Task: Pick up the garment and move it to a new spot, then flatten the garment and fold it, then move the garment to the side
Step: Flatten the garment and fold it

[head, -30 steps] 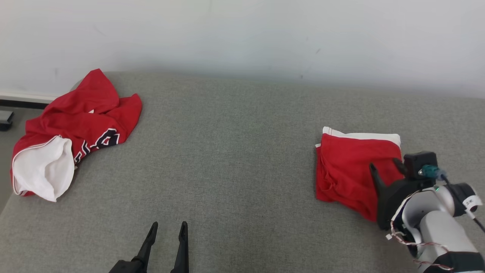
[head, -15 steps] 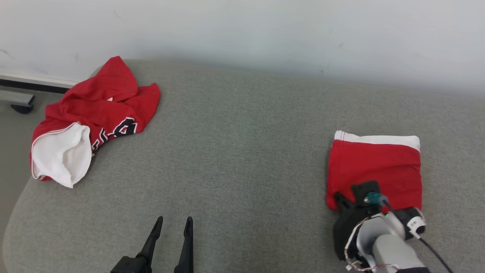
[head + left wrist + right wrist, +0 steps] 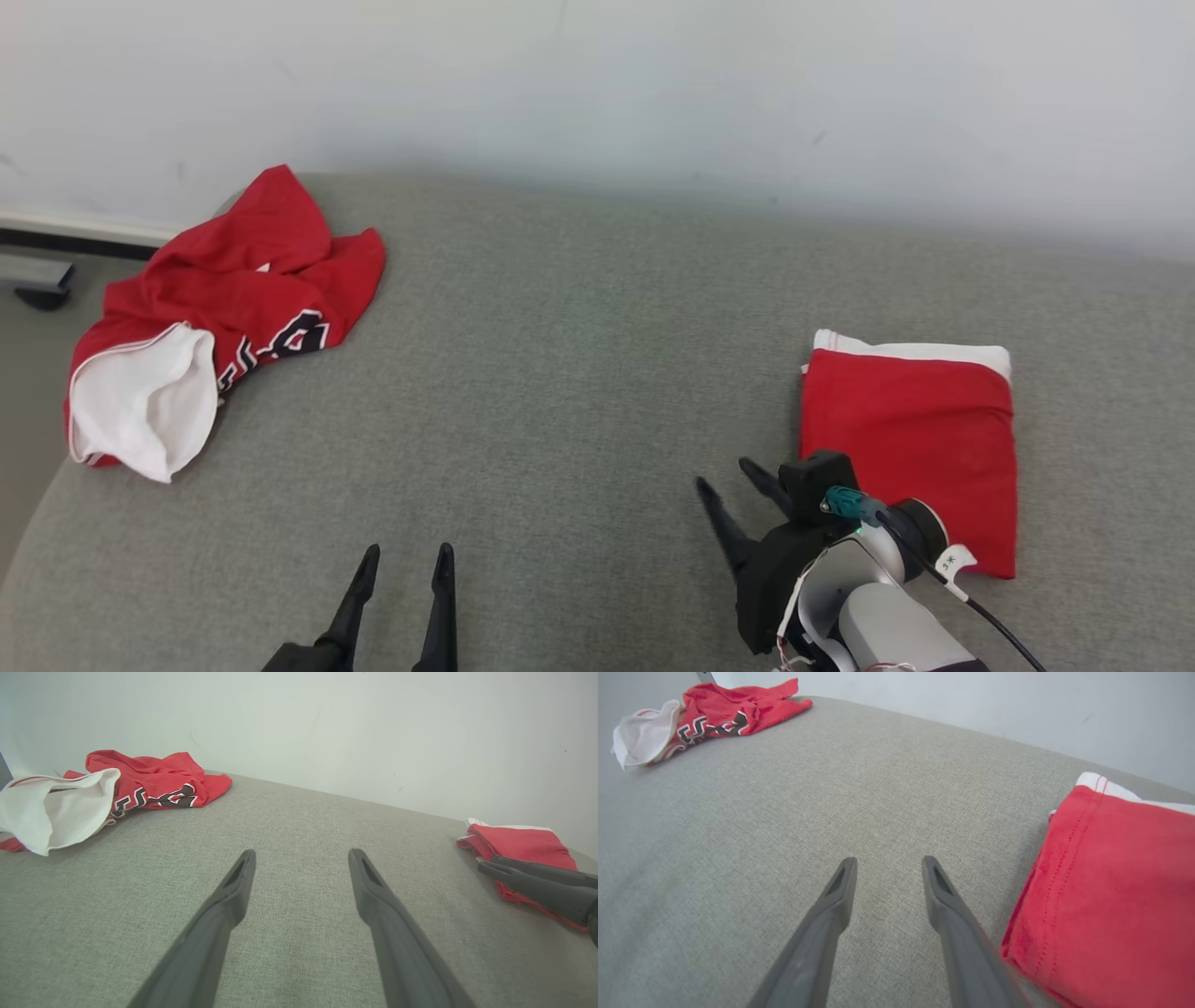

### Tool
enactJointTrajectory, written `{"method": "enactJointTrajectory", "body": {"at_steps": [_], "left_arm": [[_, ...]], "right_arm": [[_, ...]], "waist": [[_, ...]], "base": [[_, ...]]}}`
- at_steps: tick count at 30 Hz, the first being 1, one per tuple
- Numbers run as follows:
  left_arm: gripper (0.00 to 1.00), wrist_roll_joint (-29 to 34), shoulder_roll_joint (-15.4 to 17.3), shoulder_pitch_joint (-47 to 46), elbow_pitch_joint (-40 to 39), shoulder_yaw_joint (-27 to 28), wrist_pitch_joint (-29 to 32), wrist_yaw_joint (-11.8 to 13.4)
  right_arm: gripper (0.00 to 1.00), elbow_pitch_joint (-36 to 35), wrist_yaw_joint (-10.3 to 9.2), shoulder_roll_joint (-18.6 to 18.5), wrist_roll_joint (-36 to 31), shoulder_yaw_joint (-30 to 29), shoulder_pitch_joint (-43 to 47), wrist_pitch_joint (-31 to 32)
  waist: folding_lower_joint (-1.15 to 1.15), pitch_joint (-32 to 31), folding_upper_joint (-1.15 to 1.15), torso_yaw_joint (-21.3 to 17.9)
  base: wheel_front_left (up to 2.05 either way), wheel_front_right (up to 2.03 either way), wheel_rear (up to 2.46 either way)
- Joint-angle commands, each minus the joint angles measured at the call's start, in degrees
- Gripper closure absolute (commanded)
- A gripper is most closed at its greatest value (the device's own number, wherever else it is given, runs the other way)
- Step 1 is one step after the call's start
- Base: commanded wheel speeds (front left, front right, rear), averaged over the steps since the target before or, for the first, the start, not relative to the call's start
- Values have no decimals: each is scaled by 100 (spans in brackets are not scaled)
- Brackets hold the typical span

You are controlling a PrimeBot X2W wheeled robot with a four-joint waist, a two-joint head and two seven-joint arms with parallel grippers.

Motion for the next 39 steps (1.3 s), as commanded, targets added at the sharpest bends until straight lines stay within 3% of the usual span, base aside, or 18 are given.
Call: {"method": "enactJointTrajectory", "body": {"at_steps": [1,9,20,29,39], "left_arm": [[0,53,-6,104,-35,44,-19,13],[0,151,-6,271,-194,376,-19,50],[0,227,-6,353,-235,847,-19,2],[0,189,-7,499,-210,1252,-19,11],[0,300,-6,480,-31,1466,-19,-74]], "right_arm": [[0,-167,-14,7,127,47,118,-101],[0,-1111,-14,-236,348,-179,700,-365],[0,-2433,-14,-419,-12,-1486,1664,-699],[0,-2511,-14,-540,-125,-1926,1909,-962],[0,-2304,-14,-751,-72,-1941,2065,-1292]], "waist": [[0,-122,0,-154],[0,-400,0,-588],[0,-557,0,-1118],[0,-614,0,-1570],[0,-643,0,-1716]], "base": [[0,0,0],[0,0,0],[0,0,0],[0,0,0],[0,0,0]]}}
